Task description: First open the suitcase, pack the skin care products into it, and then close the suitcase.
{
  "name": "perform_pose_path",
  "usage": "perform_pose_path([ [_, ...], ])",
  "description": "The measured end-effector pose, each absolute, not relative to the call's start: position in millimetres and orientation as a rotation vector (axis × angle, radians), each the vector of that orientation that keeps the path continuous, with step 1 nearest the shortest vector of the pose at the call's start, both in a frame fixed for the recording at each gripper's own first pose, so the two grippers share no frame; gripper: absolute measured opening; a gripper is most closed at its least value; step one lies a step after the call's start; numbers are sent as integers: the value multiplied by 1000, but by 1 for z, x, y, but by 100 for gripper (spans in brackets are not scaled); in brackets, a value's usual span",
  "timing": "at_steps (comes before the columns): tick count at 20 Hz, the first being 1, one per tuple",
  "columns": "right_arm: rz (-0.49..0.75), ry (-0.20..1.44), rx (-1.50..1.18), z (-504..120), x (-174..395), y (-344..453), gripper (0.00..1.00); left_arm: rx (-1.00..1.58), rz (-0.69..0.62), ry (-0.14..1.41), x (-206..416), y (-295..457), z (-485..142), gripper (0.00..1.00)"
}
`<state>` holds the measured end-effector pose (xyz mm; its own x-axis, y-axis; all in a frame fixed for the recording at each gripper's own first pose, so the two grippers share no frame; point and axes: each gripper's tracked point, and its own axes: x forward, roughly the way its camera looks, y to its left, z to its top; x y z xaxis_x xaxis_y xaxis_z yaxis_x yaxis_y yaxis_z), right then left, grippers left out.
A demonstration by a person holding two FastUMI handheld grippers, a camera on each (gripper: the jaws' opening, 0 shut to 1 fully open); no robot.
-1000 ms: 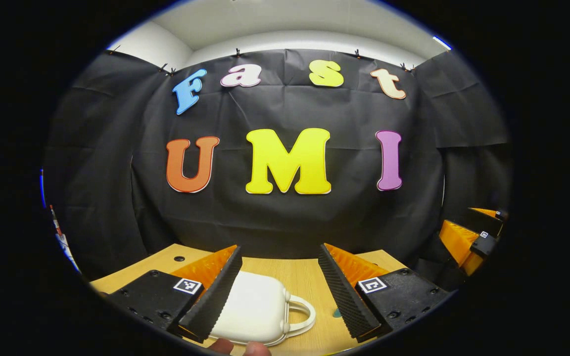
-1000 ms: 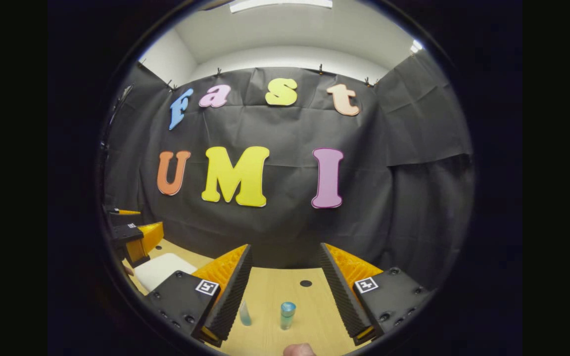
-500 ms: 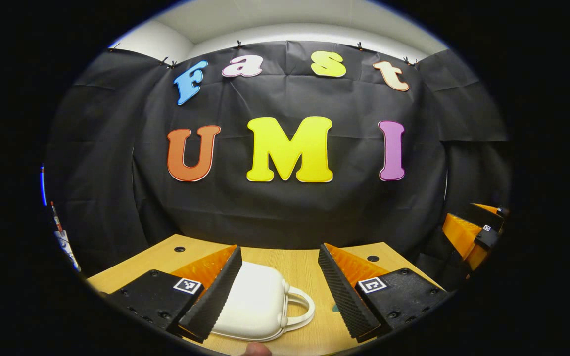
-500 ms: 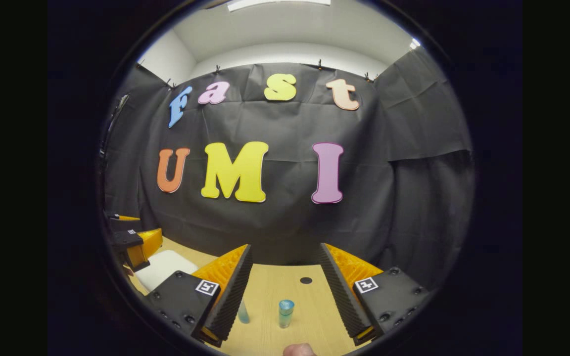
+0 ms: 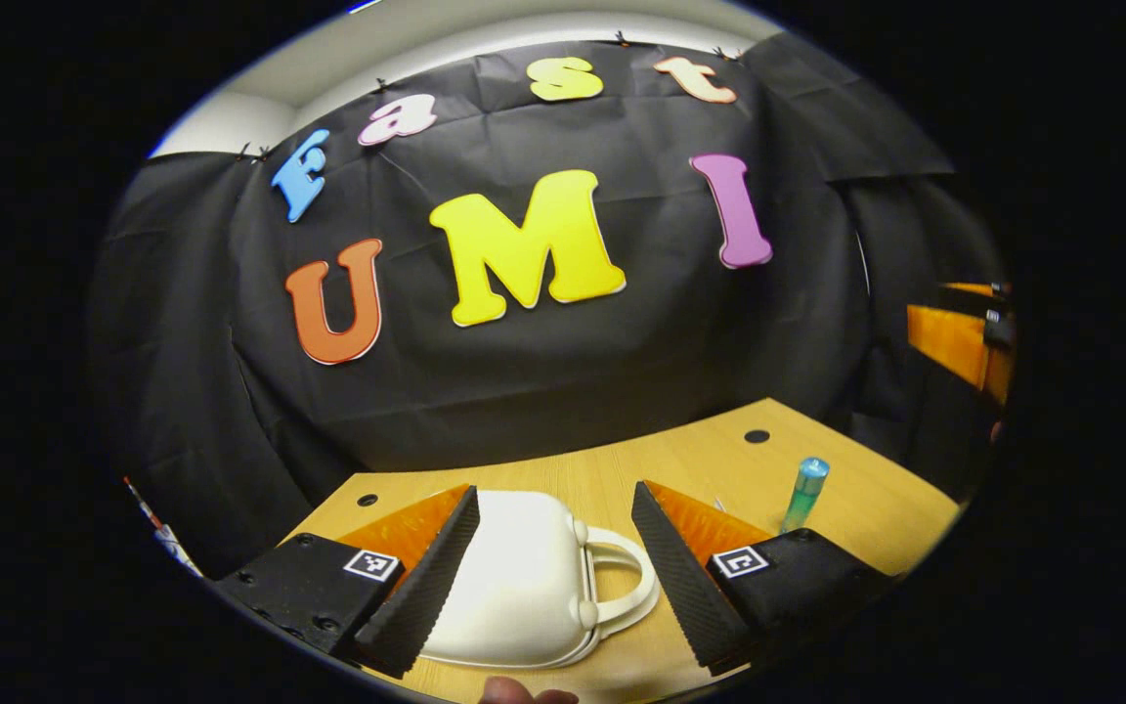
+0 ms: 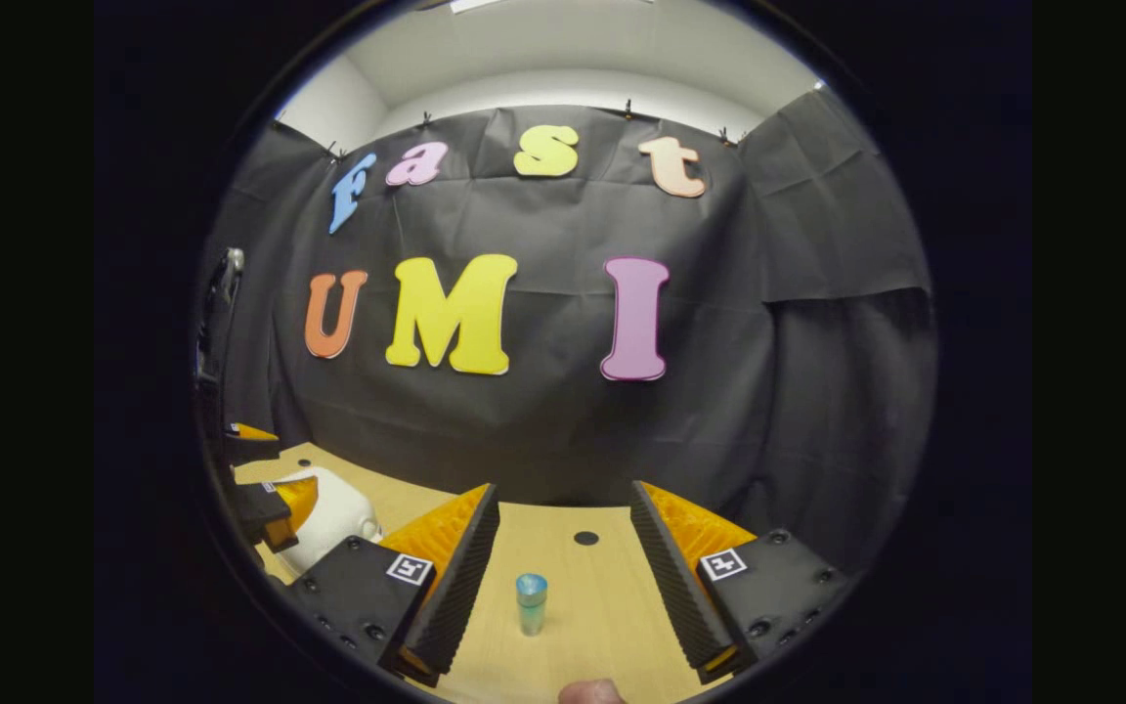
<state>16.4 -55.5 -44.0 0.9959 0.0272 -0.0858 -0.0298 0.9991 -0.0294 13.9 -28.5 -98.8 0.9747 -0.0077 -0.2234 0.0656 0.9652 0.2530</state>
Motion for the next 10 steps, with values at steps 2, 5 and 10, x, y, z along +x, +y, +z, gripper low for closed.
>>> perform_pose_path([
  [2, 26, 102, -34, -53, 17, -67, 80, 328, -67, 265, 13, -39, -120, 99],
  [5, 19, 136, -34, -70, 20, -83, 78, 435, -100, 320, 12, -56, -152, 98],
  [10, 11, 176, -31, -89, 25, -105, 78, 657, -115, 428, 15, -61, -207, 97],
])
